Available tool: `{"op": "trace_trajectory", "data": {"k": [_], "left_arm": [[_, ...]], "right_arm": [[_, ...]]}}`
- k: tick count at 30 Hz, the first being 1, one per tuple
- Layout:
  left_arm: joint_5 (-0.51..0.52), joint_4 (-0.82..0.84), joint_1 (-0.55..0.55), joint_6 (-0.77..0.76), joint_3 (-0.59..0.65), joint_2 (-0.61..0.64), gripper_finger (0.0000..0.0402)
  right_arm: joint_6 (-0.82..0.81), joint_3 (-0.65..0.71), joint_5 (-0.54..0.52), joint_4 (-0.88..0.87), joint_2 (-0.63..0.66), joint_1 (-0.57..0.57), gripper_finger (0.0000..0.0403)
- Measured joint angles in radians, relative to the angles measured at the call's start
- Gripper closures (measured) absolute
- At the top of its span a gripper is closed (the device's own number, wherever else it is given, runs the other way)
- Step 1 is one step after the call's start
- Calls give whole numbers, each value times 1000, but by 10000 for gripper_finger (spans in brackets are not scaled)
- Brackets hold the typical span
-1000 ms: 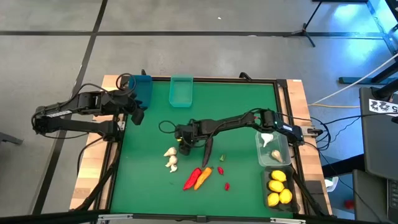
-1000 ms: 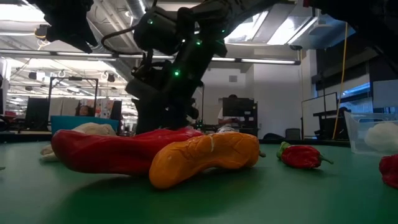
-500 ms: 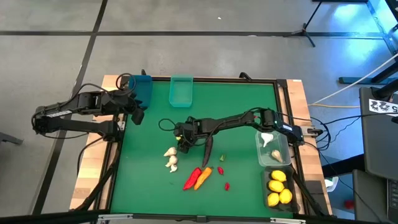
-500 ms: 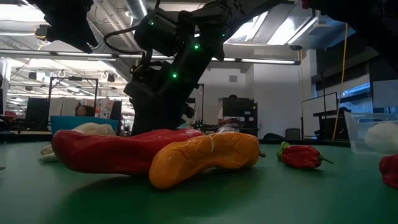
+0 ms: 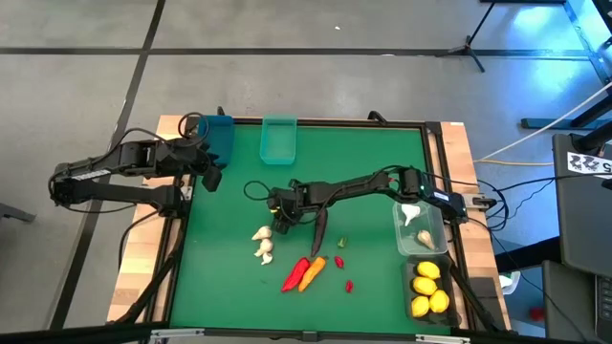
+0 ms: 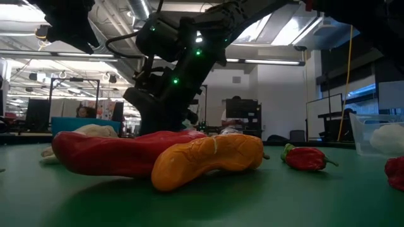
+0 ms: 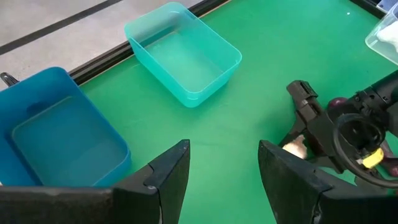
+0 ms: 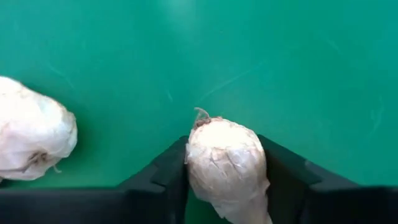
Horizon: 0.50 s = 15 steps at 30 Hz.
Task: Sort produce into baskets
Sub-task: Put the white garlic into the transparent bin
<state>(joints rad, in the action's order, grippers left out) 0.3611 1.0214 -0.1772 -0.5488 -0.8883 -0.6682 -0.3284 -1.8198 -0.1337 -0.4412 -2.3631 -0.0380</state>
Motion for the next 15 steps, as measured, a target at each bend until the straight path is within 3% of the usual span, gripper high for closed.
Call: {"op": "trace_trajectory", "data": {"k": [5,15], "left_arm": [[0,0,0,-1,0,0,217],[0,17,0,-3,0,0,217]], "right_arm": [[-31,-6,-5,-5,2,0,286],[2,-209,25,-180,2,-8,258]]}}
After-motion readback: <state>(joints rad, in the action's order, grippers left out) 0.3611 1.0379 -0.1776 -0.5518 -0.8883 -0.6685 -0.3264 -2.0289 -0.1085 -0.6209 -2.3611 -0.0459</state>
